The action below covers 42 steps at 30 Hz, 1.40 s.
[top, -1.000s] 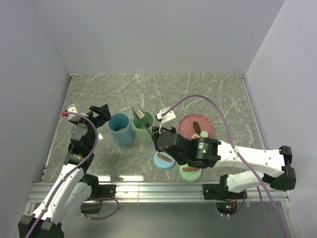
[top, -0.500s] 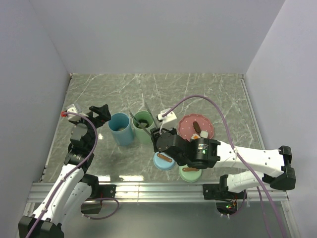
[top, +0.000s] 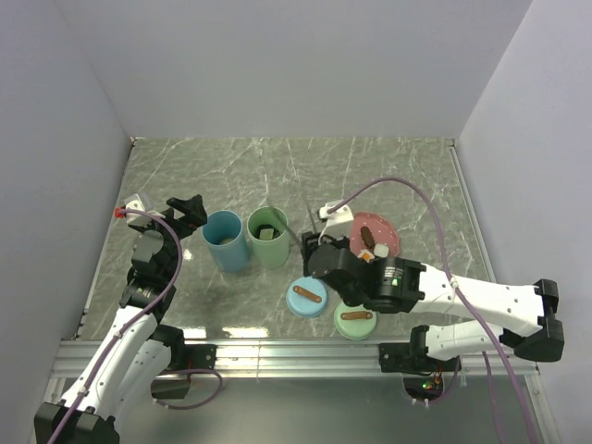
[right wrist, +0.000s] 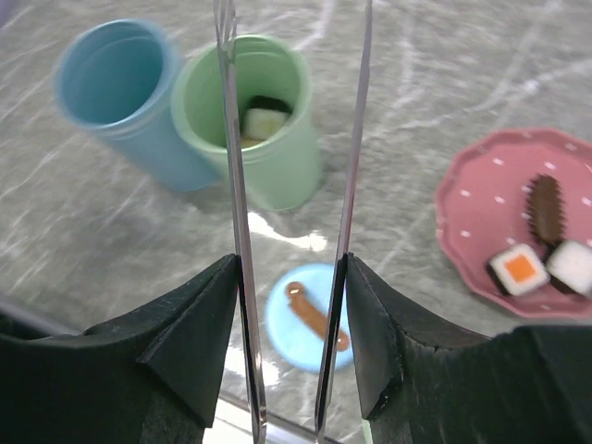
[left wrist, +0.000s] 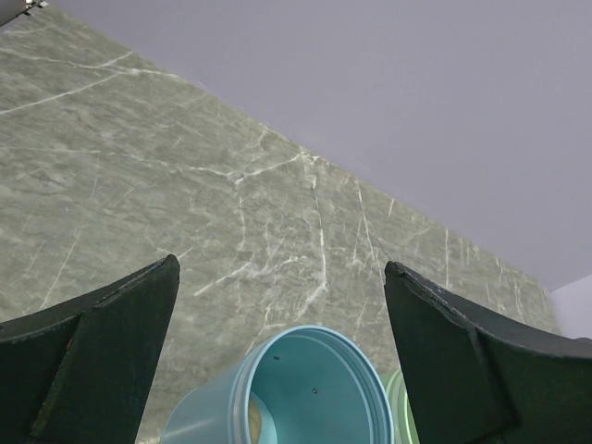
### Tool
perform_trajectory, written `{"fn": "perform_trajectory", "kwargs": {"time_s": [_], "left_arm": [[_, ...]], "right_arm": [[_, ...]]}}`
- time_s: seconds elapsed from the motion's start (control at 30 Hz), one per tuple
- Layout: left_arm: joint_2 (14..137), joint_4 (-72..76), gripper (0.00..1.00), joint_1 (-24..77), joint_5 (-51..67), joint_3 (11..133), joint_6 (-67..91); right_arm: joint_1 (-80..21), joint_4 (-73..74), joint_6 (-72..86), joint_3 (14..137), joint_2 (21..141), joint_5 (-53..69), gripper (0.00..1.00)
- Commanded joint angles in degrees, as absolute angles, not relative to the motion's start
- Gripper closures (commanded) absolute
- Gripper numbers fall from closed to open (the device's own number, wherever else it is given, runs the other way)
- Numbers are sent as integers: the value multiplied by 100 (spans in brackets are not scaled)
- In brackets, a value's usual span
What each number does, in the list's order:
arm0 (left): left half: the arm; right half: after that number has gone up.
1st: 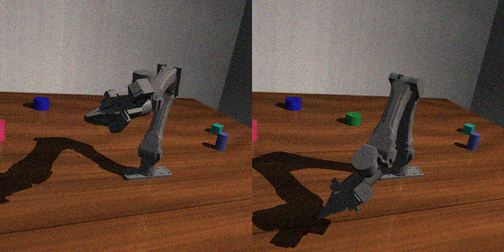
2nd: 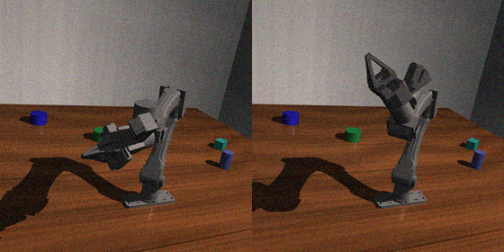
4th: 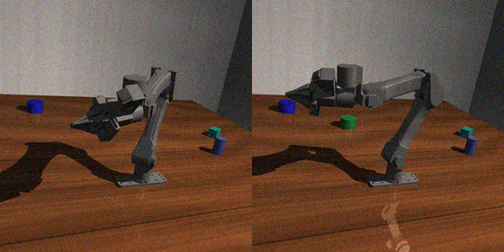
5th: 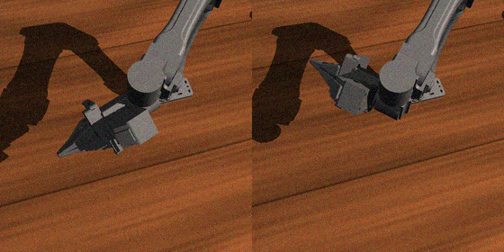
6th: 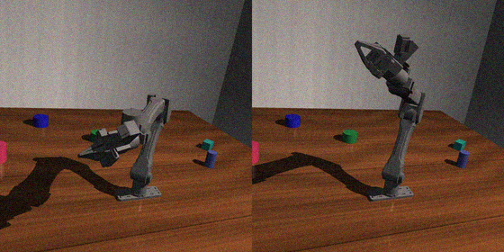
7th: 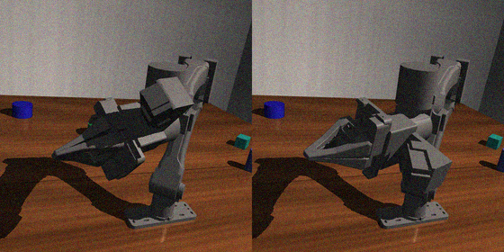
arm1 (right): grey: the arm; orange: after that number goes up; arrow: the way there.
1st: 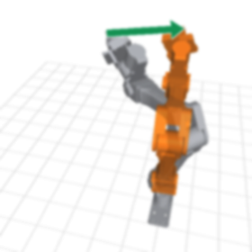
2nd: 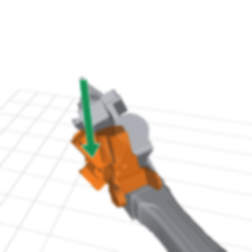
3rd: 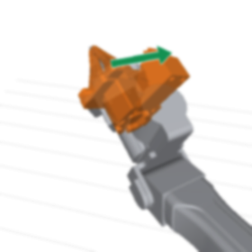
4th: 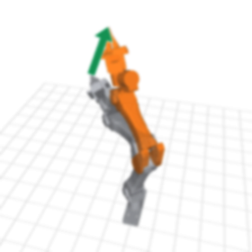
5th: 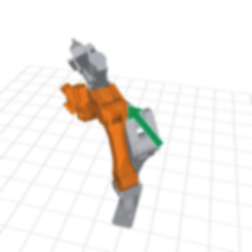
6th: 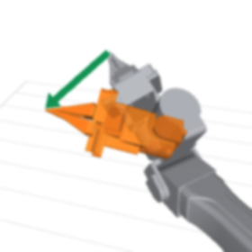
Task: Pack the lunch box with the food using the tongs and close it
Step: Pick up the food using the clamp
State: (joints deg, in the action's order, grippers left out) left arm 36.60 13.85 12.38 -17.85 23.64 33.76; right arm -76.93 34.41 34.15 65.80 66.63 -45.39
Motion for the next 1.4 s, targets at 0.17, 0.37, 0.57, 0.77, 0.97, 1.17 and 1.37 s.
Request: {"fn": "perform_trajectory", "kwargs": {"time_s": [0.17, 0.37, 0.57, 0.77, 0.97, 1.17, 1.37], "left_arm": [[3674, 1538, 1, 1213, -1723, 2373, 3428], [3691, 1582, 1, 1204, -1688, 2356, 3419], [3726, 1626, 1, 1213, -1617, 2347, 3428], [3761, 1696, 1, 1204, -1521, 2312, 3445], [3762, 1723, 1, 1204, -1494, 2303, 3454], [3691, 1688, 1, 1204, -1485, 2303, 3454], [3630, 1652, 1, 1204, -1485, 2294, 3463]], "right_arm": [[-6146, 3480, 3964, 5652, 5855, -4377, 44], [-5476, 3629, 4244, 4923, 5283, -4184, 44], [-5396, 3964, 4772, 4413, 5115, -3964, 44], [-5545, 4350, 5404, 4061, 5081, -3911, 46], [-5757, 5018, 5941, 4034, 4791, -4140, 47], [-5757, 5018, 5959, 3850, 4719, -4034, 47], [-5757, 5045, 5976, 3911, 4886, -4069, 56]]}}
